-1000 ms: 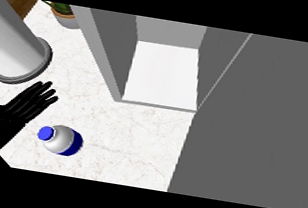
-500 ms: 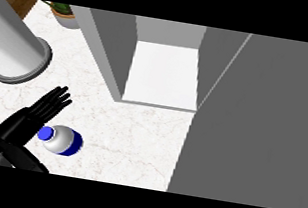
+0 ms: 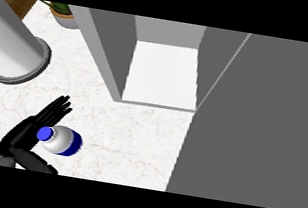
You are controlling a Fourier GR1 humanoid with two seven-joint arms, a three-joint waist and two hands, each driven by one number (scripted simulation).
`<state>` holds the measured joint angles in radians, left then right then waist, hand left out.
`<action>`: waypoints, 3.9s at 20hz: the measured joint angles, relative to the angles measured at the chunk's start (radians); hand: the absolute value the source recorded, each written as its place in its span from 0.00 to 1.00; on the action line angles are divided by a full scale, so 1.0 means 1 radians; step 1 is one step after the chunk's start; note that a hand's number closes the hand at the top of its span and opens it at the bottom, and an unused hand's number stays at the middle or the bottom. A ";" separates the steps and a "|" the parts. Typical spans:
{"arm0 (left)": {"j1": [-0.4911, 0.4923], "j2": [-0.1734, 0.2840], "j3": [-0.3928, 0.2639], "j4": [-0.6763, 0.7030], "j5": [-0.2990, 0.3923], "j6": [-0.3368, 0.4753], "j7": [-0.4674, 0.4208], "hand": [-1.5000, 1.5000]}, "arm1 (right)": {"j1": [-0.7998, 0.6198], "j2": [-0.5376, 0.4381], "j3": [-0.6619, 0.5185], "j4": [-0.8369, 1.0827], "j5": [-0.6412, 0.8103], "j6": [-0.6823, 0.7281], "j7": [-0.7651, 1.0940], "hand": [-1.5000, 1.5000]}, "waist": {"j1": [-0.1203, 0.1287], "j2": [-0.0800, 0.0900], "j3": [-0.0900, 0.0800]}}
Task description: Pick up the bottled water, place it into the cabinet and close the cabinet
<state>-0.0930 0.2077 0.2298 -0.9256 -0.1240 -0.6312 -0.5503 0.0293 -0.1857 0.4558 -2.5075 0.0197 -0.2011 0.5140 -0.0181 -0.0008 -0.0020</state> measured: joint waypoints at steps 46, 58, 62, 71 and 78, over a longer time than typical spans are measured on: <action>-0.217 -0.147 -0.120 0.298 0.095 0.265 -0.264 1.00 | 0.133 -0.088 -0.193 0.015 -0.024 0.019 -0.146 0.00 | 0.002 -0.001 0.002; -0.325 -0.191 -0.258 0.278 0.430 0.448 -0.180 1.00 | 0.187 -0.093 -0.404 0.028 -0.092 0.120 -0.212 0.00 | -0.001 -0.002 0.003; -0.311 -0.177 -0.320 0.251 0.525 0.510 -0.155 1.00 | 0.205 -0.092 -0.481 0.051 -0.142 0.168 -0.238 0.00 | -0.005 -0.003 0.005; -0.281 -0.142 -0.436 0.182 0.655 0.678 -0.119 1.00 | 0.191 -0.074 -0.571 0.112 -0.234 0.239 -0.278 0.00 | -0.021 -0.005 0.009; -0.256 -0.122 -0.488 0.130 0.699 0.802 -0.108 1.00 | 0.198 -0.071 -0.624 0.143 -0.324 0.293 -0.310 0.00 | -0.042 -0.006 0.012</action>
<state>-0.3486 0.0853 -0.2579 -0.7952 0.5749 0.1707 -0.6585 0.2271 -0.2564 -0.1686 -2.3650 -0.3043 0.0921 0.2044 -0.0600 -0.0069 0.0096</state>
